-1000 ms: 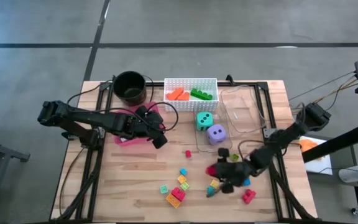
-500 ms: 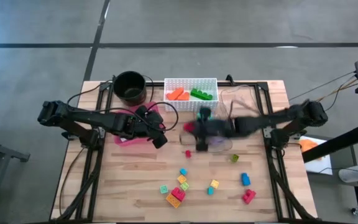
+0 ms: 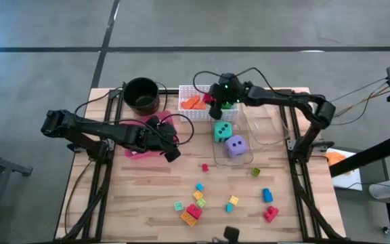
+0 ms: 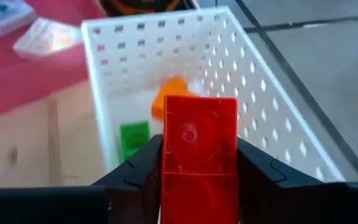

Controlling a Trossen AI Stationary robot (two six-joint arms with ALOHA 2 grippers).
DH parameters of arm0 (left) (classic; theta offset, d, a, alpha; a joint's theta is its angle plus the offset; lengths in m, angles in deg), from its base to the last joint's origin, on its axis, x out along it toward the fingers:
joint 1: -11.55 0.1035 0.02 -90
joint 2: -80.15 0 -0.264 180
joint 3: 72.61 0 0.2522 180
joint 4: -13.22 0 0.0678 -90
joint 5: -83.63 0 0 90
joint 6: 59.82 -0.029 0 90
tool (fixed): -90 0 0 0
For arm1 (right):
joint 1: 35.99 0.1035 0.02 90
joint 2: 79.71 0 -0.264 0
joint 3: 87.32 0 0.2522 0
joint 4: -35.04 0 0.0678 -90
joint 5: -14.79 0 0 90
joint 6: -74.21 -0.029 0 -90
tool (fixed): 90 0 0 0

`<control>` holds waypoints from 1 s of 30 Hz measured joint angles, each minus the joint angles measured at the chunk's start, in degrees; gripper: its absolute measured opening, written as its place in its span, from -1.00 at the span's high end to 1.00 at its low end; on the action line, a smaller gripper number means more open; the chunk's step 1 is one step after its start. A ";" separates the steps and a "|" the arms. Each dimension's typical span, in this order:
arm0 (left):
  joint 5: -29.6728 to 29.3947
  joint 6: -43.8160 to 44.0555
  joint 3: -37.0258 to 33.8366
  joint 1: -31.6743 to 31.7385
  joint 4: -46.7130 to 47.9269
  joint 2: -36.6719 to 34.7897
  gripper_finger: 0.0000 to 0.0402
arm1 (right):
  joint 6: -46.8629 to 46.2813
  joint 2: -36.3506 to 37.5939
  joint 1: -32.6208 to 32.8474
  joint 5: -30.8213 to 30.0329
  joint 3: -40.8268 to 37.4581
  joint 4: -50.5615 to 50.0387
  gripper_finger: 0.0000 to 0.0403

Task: Pick & Place Toys
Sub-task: Put the top big red game piece into the white bin, then put the left big red game piece into the white bin

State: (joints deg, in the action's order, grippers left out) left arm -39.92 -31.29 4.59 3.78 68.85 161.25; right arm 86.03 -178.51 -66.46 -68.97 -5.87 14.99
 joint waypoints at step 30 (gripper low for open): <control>4.82 4.43 -7.63 -0.13 -13.25 0.00 -0.14 | 2.76 -14.60 -1.94 1.24 28.84 -38.91 0.03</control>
State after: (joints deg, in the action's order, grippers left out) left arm -35.10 -26.86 -3.05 3.65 55.60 161.25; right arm 88.79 -193.11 -68.40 -67.73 22.98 -23.93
